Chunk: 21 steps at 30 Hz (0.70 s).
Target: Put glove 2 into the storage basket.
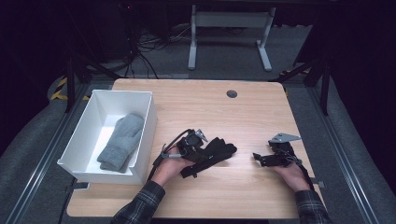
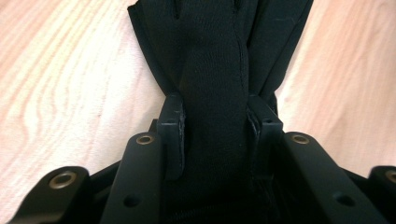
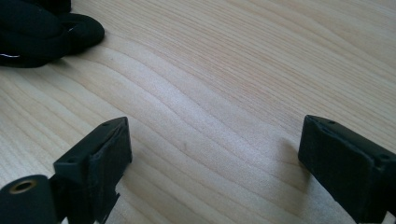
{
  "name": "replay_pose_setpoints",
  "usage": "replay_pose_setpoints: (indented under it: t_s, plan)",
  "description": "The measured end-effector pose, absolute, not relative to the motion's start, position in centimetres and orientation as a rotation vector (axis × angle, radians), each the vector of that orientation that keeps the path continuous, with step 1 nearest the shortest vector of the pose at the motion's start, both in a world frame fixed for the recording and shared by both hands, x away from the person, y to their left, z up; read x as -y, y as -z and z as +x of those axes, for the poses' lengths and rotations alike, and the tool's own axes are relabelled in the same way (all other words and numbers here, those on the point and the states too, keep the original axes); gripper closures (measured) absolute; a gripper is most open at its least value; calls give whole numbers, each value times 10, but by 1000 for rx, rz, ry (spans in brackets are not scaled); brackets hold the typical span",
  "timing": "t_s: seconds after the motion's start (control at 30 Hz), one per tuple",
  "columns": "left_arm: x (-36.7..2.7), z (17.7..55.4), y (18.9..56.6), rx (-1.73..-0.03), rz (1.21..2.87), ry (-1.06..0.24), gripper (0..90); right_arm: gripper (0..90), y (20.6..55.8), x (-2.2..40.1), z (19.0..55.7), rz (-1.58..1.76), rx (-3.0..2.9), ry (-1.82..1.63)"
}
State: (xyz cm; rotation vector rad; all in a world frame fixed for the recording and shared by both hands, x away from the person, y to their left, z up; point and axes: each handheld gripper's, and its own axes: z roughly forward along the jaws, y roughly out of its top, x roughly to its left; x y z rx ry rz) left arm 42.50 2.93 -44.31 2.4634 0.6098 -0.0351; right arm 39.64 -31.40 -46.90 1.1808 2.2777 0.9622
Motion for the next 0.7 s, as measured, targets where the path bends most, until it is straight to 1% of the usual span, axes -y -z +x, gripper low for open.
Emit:
replay_pose_setpoints:
  t_s: [0.2,0.37,0.43,0.47,0.53,0.57,0.63,0.7]
  plan:
    - [-27,422,432,-615,2468,29,657,98,469,314,396,1181,-2278,-962]
    - [-27,419,419,-647,2432,30,656,98,469,314,396,1180,-2278,-962]
    - [-29,418,406,-670,2412,9,655,98,469,314,396,1180,-2278,-962]
    - [-29,418,406,-670,2412,9,655,98,469,314,396,1180,-2278,-962]
    - [-32,416,390,-685,2395,-33,655,98,469,314,396,1178,-2280,-961]
    - [-32,416,390,-685,2395,-33,655,98,469,314,396,1178,-2280,-961]
    - [-37,416,373,-705,2362,-47,655,98,469,314,396,1178,-2280,-961]
    - [-38,416,369,-709,2357,-51,655,98,469,314,396,1177,-2280,-961]
